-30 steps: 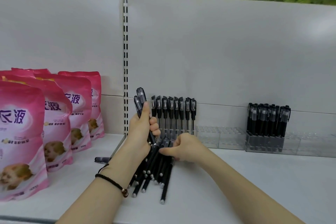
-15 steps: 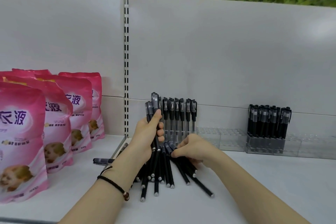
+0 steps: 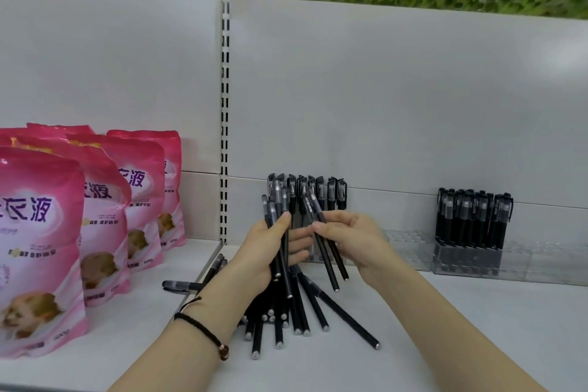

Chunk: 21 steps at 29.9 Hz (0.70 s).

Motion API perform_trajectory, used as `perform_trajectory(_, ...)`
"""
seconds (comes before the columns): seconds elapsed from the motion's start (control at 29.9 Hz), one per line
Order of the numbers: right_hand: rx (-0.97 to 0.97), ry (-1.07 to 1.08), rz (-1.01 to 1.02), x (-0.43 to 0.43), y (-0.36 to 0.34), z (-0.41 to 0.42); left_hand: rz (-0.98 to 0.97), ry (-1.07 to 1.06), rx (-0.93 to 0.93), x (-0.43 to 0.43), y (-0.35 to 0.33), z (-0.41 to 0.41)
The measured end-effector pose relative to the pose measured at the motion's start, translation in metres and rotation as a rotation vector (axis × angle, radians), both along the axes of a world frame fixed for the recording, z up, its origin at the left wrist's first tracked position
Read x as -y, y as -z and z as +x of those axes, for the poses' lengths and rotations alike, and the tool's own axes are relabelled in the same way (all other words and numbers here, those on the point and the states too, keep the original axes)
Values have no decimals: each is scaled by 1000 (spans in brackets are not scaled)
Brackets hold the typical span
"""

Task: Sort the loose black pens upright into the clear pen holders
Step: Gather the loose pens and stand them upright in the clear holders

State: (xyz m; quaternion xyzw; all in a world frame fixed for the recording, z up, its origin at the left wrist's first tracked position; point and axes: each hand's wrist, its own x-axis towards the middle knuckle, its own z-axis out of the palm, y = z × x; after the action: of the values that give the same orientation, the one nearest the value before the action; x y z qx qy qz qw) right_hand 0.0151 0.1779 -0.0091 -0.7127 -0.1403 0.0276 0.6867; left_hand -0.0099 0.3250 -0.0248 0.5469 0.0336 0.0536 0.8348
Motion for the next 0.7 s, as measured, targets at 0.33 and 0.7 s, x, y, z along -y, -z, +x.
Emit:
perform_trajectory(0.33, -2, 86, 203, -7, 6, -1, 80, 151, 86, 9, 3, 1)
perform_trajectory(0.7, -71, 4, 296, -17, 14, -4, 196, 104, 139, 11, 7, 2)
